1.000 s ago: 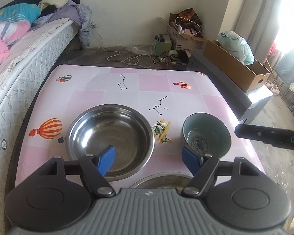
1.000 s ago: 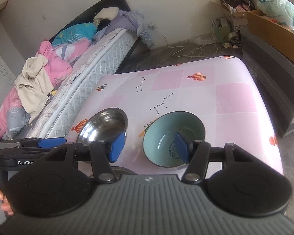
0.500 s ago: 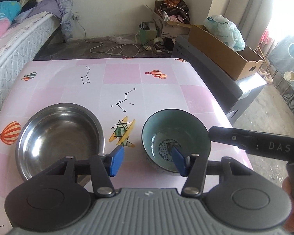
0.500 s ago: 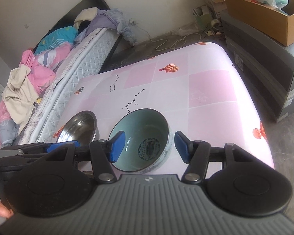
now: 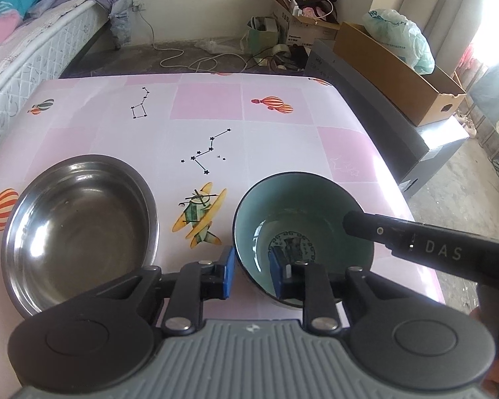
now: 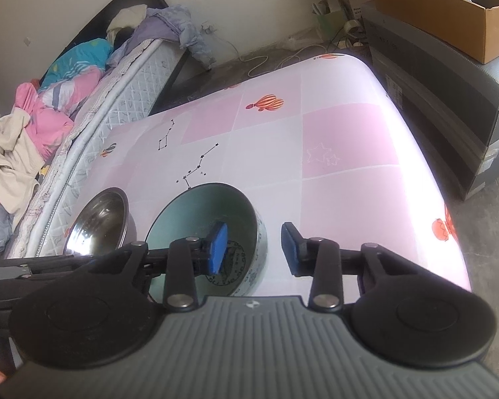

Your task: Organize plates and bowls

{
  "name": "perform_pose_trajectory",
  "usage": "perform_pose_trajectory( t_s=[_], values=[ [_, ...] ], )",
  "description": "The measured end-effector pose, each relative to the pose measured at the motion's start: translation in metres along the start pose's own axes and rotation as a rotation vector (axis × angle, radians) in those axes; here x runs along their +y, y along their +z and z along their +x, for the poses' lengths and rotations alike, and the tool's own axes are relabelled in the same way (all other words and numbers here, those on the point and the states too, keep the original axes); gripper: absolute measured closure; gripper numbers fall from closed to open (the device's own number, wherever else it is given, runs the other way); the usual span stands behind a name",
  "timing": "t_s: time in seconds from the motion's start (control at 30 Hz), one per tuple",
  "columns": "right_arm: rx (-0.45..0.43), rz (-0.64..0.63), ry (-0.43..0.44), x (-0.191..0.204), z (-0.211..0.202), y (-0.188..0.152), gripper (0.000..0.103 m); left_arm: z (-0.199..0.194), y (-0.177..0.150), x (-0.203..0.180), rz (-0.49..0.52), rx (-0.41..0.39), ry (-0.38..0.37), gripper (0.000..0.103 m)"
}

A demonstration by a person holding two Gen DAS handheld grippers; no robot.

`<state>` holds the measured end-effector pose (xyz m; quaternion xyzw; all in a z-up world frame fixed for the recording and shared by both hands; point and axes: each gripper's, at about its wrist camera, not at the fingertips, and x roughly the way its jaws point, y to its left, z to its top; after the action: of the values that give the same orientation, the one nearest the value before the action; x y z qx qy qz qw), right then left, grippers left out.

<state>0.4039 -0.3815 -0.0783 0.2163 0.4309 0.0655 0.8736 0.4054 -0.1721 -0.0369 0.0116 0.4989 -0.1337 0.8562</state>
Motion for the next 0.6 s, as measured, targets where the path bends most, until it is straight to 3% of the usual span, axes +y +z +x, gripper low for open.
perform_pose_trajectory(
  t_s=[0.27,0.6],
  values=[
    [0.021,-0.004,-0.006,-0.001,0.018,-0.001,0.092,0.012,0.003,0.008,-0.043,0.023,0.003,0.092],
    [0.031,-0.013,-0.010,-0.002,0.017,-0.003,0.092,0.007,-0.001,0.011,-0.064,0.035,-0.033,0.092]
  ],
)
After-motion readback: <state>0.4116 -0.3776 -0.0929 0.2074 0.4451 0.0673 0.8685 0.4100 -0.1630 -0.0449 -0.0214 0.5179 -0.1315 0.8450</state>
